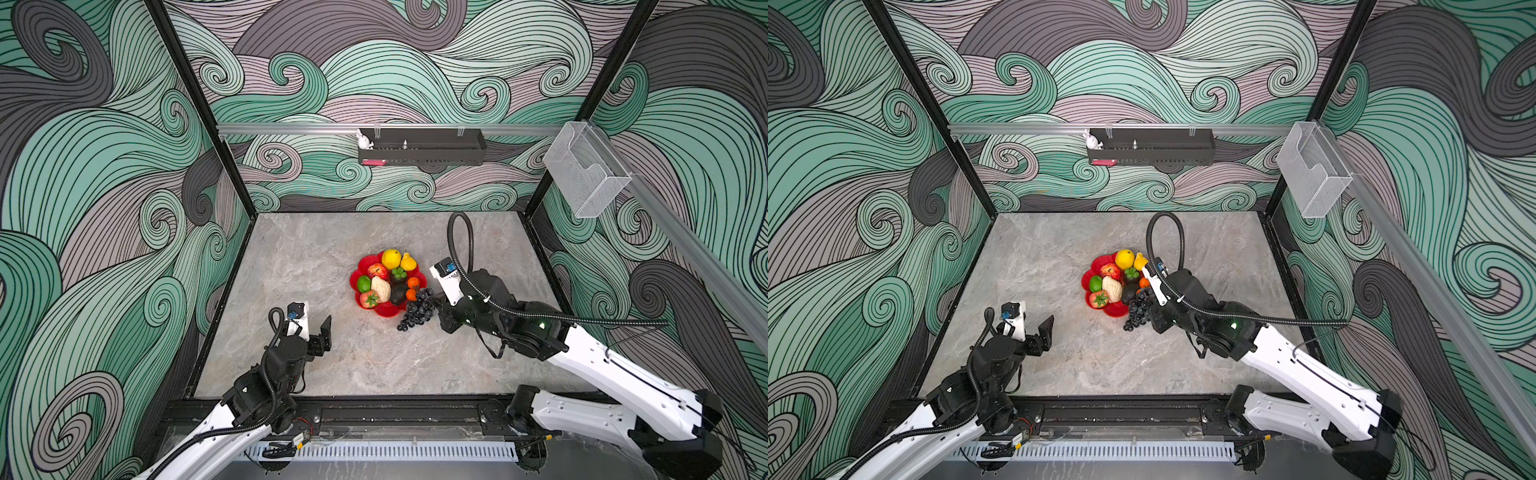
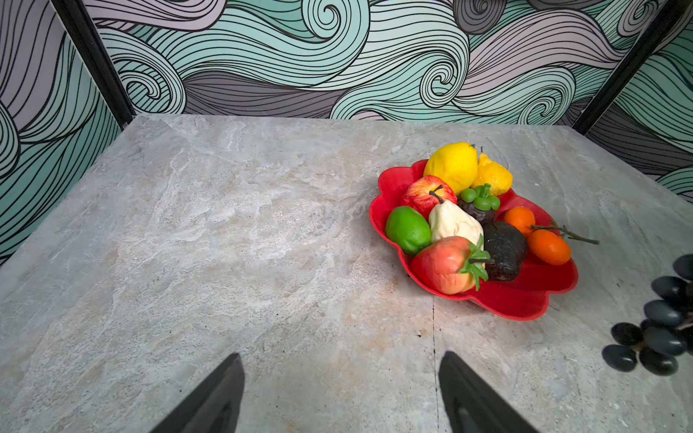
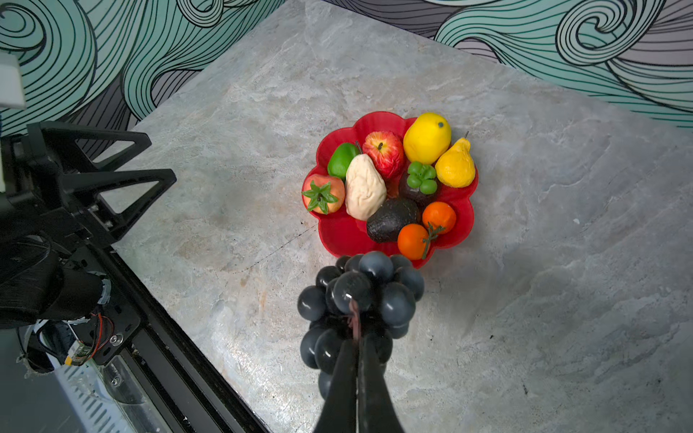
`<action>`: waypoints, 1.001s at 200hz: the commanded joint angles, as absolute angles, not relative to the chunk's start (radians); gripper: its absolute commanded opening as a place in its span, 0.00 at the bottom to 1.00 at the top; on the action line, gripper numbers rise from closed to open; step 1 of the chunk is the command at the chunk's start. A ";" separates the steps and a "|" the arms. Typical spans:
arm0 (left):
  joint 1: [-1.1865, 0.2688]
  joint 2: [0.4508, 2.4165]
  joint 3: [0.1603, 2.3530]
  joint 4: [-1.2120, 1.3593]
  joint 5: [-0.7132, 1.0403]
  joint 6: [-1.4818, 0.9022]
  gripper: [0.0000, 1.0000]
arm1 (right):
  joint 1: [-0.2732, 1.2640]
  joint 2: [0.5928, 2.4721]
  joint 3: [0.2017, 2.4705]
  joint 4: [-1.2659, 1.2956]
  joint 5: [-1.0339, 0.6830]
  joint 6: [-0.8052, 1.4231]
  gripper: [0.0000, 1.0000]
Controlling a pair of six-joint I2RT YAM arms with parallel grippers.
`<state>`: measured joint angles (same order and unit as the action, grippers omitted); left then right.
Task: Place and organize the fake fruits in the fruit bowl
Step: 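Lift the grapes and carry them over the red bowl with the right gripper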
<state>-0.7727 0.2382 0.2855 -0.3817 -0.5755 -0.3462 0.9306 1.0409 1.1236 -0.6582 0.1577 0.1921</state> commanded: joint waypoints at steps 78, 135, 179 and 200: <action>-0.765 0.230 0.281 -0.353 -0.579 -0.331 0.89 | 0.903 1.282 1.353 -0.576 0.071 0.139 0.00; -0.765 0.225 0.279 -0.353 -0.577 -0.331 0.90 | 0.883 1.420 1.444 -0.579 0.005 0.157 0.00; -0.765 0.225 0.278 -0.352 -0.574 -0.331 0.90 | 0.881 1.483 1.446 -0.562 -0.012 0.172 0.00; -0.765 0.227 0.278 -0.347 -0.572 -0.331 0.90 | 0.878 1.503 1.440 -0.556 -0.018 0.180 0.00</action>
